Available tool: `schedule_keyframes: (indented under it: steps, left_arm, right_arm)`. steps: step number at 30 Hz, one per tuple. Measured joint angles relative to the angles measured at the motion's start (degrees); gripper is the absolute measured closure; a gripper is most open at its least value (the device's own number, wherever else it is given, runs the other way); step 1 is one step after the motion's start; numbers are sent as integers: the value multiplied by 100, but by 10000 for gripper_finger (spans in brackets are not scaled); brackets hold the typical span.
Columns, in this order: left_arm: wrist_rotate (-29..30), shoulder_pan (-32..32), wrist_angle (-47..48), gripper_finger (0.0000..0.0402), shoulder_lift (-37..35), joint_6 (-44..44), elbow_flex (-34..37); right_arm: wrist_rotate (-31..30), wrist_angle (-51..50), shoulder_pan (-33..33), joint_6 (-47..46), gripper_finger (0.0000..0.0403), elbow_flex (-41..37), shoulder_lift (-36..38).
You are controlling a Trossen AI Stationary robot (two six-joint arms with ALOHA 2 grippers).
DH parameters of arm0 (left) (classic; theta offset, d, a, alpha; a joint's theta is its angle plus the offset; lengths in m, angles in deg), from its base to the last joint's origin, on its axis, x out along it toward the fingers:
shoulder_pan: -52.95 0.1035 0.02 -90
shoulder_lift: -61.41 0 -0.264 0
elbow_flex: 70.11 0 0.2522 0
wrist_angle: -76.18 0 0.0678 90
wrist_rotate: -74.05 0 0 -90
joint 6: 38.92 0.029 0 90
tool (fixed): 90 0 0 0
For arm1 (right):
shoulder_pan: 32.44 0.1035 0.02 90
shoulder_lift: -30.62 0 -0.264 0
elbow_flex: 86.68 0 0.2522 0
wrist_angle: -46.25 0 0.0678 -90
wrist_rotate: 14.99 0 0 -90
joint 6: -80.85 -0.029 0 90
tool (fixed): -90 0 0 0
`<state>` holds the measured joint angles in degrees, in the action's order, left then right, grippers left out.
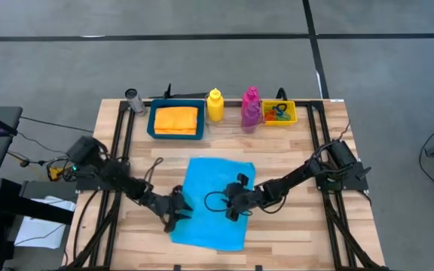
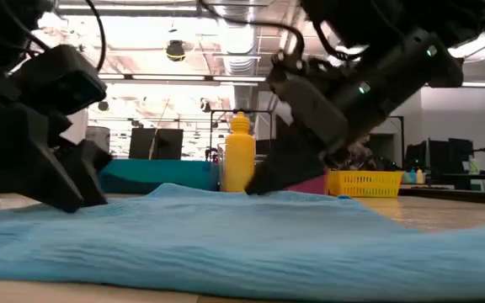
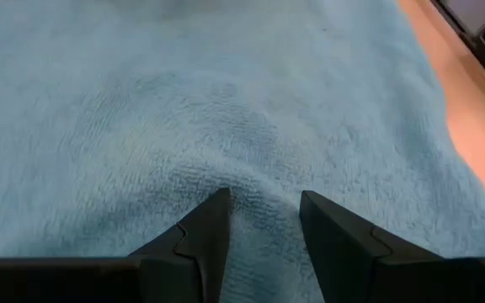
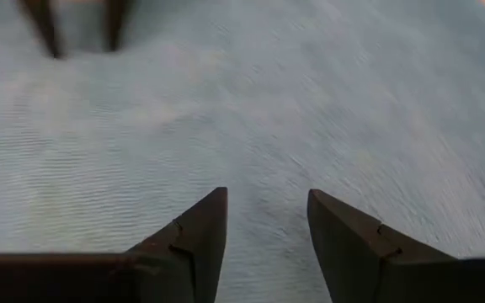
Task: Pick & Place Sports Items
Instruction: Fold the blue towel
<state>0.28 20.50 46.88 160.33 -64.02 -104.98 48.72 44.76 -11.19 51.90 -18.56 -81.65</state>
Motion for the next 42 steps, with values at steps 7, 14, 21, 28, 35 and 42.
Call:
schedule_keyframes:
  steps: [7,14,21,28,35,42]
  left_arm:
    - [-15,2,46,257,499,604,-678]
    - [-19,2,352,257,509,573,-821]
    - [-108,138,232,257,250,701,-815]
    - [-91,605,348,257,-1139,1486,-808]
    - [867,1043,2559,257,-2438,2628,-810]
    - [1501,1455,3566,257,-2843,2174,-305]
  right_arm:
    - [-17,-318,-69,-292,244,-159,4]
    - [-25,-287,-74,-290,244,-198,11]
    - [-14,-259,-65,-225,244,-207,11]
    - [57,-300,-49,-31,244,-11,9]
    - [46,-272,55,196,244,182,9]
    - [17,-143,53,248,244,184,9]
